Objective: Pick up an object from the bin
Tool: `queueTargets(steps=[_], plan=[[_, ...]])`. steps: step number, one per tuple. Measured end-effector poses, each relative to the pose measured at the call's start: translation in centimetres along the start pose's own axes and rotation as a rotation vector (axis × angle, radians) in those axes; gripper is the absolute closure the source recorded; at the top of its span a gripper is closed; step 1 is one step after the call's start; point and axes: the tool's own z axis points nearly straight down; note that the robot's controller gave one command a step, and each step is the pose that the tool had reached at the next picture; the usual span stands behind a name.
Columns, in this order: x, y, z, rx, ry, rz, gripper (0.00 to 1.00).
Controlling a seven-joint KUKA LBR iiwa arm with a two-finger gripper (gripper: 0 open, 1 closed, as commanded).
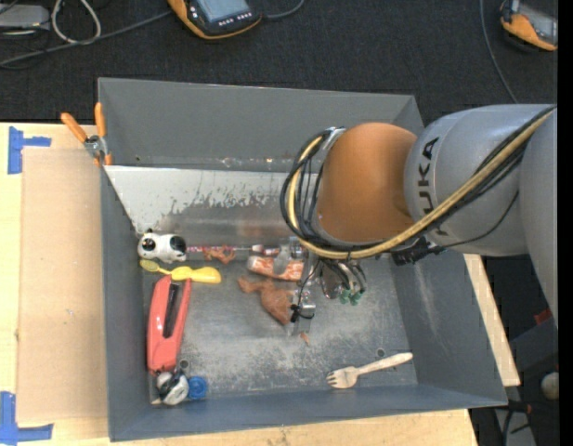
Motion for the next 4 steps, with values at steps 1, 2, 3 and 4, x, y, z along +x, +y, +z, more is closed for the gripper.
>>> queueTargets(steps=[1, 2, 3, 4], plan=[[-0.2, 0.0, -0.4, 0.0, -0.007, 0.002, 0.0], [-1.9, -0.6, 4.1, -0.001, -0.005, -0.016, 0.0], [-2.5, -0.2, 6.2, -0.001, -0.01, -0.008, 0.0], [-1.2, -1.5, 6.0, -0.002, -0.009, -0.067, 0.0]])
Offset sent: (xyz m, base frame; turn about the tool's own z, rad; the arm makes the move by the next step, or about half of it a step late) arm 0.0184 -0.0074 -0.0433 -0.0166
